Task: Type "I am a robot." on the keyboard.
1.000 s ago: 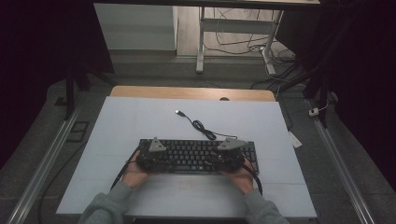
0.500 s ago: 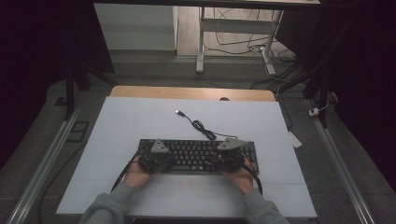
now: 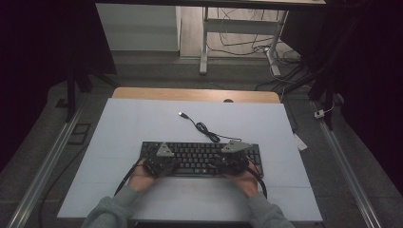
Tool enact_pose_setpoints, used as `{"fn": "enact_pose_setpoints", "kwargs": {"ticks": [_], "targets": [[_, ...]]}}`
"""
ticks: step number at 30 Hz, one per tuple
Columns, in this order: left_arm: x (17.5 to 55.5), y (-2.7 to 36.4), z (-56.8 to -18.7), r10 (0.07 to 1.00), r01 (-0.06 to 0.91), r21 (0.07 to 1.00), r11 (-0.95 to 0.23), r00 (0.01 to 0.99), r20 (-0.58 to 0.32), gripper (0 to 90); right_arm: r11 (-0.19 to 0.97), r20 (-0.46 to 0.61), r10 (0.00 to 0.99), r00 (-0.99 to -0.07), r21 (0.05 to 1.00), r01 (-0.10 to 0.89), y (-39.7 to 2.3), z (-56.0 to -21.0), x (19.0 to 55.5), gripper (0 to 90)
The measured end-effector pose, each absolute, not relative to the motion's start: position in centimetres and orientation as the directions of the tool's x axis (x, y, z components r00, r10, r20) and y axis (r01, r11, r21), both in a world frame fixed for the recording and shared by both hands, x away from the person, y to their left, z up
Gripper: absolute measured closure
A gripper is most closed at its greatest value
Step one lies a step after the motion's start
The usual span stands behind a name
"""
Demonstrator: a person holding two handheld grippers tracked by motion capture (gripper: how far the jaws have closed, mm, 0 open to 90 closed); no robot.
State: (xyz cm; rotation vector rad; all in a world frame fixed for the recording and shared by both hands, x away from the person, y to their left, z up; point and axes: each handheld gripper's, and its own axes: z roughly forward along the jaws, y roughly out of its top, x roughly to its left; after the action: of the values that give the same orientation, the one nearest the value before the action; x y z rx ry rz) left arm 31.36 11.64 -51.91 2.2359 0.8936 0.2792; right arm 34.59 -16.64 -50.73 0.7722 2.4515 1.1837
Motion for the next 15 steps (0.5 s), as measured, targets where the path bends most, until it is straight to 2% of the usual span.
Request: {"fn": "enact_pose_setpoints", "kwargs": {"ticks": [15], "targets": [[31.23, 11.79, -51.61, 0.684, 0.513, 0.7, -0.497, 0.728, -0.048, 89.3, 0.512, -0.043, 0.591, -0.806, 0.792, 0.332, -16.66, -50.69, 34.59, 51.2]]}}
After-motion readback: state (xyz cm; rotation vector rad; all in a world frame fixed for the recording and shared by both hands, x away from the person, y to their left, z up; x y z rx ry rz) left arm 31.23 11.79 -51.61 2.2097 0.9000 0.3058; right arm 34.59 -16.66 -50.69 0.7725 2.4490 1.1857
